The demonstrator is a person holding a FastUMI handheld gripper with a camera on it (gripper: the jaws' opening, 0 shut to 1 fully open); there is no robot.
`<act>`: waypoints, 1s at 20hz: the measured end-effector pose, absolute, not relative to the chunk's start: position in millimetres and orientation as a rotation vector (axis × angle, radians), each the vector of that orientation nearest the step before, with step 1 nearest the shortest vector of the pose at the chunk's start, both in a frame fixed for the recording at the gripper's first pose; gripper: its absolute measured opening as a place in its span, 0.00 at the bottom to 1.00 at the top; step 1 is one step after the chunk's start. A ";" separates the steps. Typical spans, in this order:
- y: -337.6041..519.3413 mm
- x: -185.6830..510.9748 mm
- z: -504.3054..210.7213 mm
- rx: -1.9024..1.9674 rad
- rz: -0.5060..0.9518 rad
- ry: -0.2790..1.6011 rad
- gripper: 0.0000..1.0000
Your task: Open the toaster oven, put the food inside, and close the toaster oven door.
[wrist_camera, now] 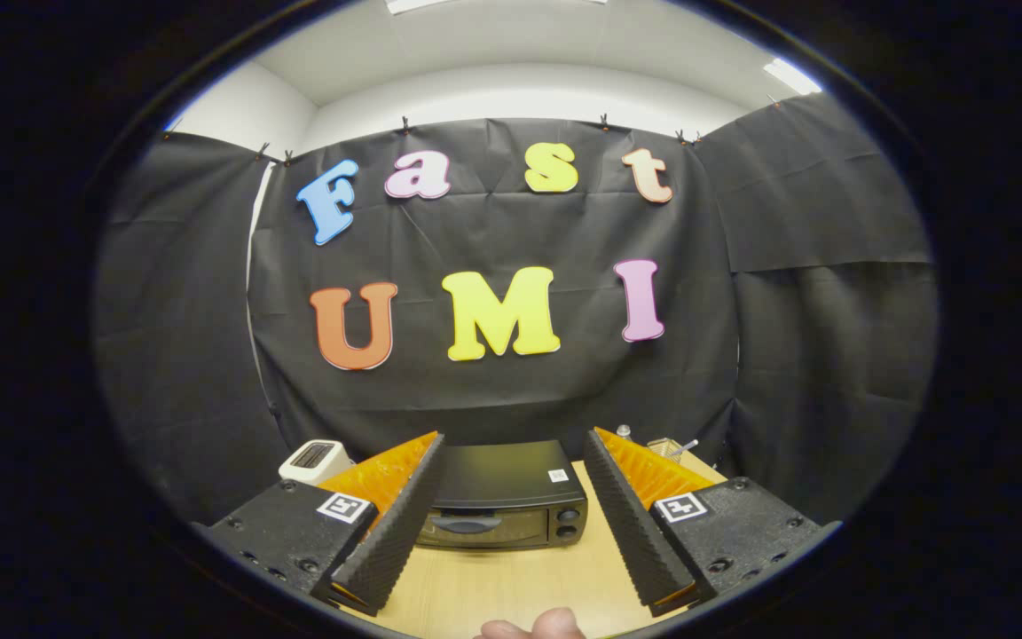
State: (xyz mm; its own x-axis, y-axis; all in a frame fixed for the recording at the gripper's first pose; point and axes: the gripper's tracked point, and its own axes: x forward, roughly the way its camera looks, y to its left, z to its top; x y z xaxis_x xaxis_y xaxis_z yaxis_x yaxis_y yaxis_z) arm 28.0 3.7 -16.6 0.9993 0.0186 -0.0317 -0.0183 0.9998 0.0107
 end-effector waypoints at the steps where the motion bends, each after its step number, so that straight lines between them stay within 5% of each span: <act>1: 3.4 31.2 -18.4 0.011 0.019 0.034 1.00; 20: 59.5 152.6 -189.2 0.024 0.103 0.342 1.00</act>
